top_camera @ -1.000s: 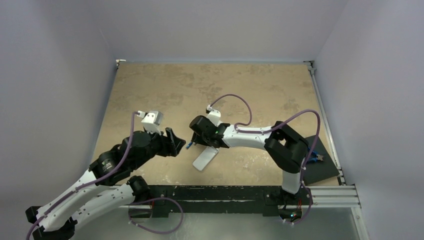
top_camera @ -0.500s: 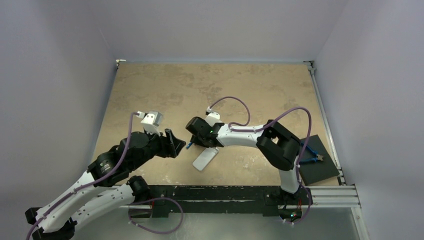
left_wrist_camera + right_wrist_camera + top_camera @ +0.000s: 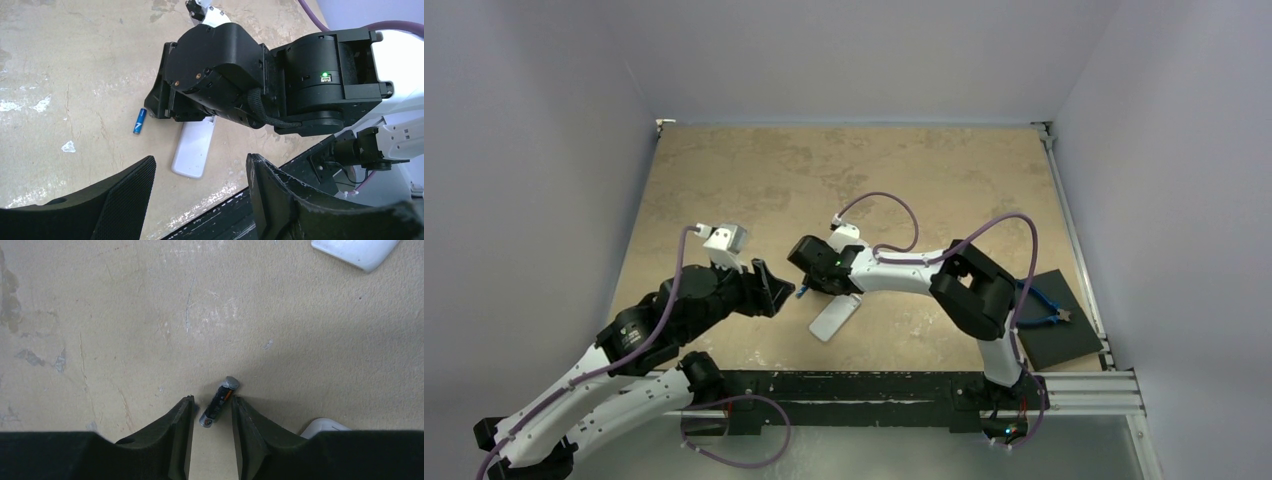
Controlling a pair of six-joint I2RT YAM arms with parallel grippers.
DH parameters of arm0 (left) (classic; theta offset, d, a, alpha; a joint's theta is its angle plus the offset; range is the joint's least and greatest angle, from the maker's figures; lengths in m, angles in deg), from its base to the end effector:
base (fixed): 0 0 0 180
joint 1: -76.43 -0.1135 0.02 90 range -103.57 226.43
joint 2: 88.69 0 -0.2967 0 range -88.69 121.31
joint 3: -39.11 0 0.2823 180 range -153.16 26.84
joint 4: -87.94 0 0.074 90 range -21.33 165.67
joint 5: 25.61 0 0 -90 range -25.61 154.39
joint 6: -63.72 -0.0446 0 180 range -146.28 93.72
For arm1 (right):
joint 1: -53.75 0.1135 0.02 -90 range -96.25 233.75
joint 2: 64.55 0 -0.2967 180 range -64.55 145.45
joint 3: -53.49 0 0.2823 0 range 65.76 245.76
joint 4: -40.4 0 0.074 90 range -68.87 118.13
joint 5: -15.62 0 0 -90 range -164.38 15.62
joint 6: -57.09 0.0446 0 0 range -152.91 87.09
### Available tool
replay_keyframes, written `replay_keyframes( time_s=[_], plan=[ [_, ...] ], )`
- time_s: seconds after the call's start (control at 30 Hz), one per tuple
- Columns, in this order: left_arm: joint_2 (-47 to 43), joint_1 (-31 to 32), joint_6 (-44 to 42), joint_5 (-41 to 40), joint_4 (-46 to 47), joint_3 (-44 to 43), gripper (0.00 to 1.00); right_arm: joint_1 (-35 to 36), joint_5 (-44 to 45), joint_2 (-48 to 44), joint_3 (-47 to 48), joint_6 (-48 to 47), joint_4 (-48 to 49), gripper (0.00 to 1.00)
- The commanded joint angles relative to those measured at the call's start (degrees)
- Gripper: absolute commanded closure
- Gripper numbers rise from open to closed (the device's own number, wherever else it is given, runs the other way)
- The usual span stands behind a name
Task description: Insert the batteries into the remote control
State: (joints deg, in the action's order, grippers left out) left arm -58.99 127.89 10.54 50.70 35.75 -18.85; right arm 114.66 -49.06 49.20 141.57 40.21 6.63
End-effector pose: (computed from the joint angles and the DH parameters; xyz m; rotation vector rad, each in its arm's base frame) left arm 0.0819 -0.0859 0.3466 0.1025 2.0544 -0.7520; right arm 0.2364 0.3858 0.1643 0.4192 2.4740 0.4102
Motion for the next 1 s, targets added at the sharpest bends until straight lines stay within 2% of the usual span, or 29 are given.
replay_keyframes(
  time_s=[0.0,0.5,0.97],
  plan=[
    [-0.6,0.2,-0.8,-0.1,2.2,-0.4,0.33,1.3,4.0,1.9,3.2,0.2,-5.3,0.60],
    [-1.8,0.2,-0.3,-1.2,1.8,-0.4,0.33,3.1,6.7,5.3,5.6,-5.9,-10.2,0.68],
    [-1.6,0.3,-0.1,-1.7,1.7,-0.4,0.33,3.1,2.1,4.9,3.8,-18.8,-6.3,0.69]
  ],
)
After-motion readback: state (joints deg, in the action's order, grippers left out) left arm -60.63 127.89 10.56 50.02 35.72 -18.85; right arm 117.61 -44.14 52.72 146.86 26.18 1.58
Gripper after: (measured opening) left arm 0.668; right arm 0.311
